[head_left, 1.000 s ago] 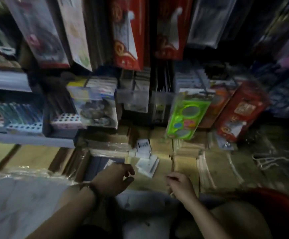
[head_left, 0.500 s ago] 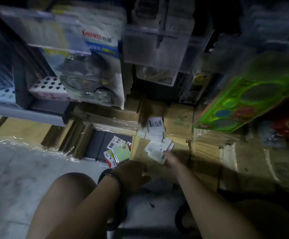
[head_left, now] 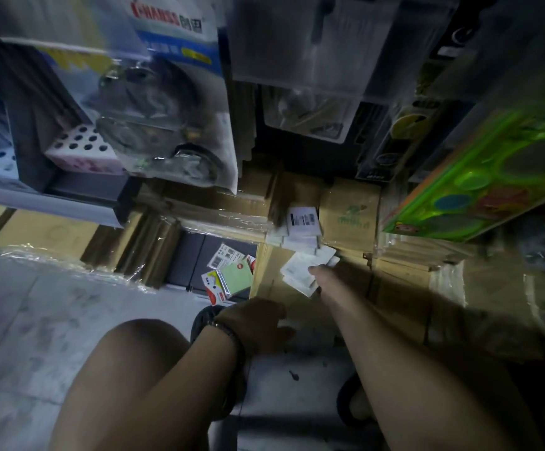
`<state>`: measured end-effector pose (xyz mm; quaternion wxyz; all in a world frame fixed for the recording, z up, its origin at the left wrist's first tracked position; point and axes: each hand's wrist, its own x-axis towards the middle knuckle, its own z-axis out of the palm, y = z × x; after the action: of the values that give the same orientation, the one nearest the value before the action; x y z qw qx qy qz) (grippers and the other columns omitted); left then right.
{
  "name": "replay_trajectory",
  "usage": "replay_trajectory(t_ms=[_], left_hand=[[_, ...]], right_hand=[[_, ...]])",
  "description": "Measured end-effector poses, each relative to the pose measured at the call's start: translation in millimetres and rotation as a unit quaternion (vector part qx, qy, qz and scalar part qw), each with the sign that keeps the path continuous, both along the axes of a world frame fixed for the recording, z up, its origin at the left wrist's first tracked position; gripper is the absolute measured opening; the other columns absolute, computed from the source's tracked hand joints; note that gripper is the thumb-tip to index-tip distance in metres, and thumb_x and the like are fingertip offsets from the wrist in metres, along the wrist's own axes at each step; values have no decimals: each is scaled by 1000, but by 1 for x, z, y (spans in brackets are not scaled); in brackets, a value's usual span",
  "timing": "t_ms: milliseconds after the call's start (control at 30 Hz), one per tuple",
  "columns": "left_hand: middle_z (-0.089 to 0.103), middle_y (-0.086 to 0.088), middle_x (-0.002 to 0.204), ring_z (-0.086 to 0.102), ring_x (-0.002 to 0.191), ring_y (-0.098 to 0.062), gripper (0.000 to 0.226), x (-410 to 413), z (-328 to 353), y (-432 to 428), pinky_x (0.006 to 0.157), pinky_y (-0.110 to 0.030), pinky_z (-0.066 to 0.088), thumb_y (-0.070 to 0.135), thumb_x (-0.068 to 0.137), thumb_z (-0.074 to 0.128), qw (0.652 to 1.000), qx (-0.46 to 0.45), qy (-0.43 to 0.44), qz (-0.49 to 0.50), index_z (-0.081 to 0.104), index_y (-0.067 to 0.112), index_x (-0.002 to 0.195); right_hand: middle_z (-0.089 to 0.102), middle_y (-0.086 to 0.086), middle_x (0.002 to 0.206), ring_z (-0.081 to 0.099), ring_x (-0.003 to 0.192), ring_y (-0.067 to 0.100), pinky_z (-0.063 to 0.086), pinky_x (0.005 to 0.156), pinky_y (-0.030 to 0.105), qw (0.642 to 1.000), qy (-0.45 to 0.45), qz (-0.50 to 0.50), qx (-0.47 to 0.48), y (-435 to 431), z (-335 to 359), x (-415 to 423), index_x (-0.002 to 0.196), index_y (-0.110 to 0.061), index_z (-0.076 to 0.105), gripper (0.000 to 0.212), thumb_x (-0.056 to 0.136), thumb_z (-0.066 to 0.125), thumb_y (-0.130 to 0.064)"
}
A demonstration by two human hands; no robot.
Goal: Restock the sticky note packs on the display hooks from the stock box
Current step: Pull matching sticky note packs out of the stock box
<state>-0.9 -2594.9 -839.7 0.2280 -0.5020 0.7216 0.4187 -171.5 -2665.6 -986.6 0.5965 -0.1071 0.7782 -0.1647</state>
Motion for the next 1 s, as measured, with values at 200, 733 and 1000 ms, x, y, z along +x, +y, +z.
replay_trajectory(t_ms=[200, 733, 1000], left_hand=[[58, -5, 149, 59, 132, -27, 42, 7, -11, -6, 106, -36, 49, 45, 107, 56, 999, -29, 15, -5, 62, 22, 142], [75, -19, 120, 69, 119, -46, 24, -48, 18, 44, 102, -72, 52, 40, 98, 71, 795, 84, 440, 409, 70, 27, 119], [73, -20, 130, 70, 121, -42, 34, -27, 91, 71, 103, -59, 57, 8, 104, 60, 745, 148, 495, 421, 61, 8, 138]], right_hand=[[58, 24, 139, 55, 102, 31, 50, 97, 41, 998, 52, 5, -16, 17, 25, -30, 152, -1, 46, 45, 113, 46, -23], [74, -6, 118, 72, 109, 6, 62, 92, 35, 896, 79, 128, -417, 169, 180, -10, 117, -48, 72, 38, 82, 65, -35], [64, -17, 138, 67, 120, 5, 62, 90, 26, 876, 69, 67, -474, 199, 217, -23, 129, -49, 69, 45, 98, 72, -16]])
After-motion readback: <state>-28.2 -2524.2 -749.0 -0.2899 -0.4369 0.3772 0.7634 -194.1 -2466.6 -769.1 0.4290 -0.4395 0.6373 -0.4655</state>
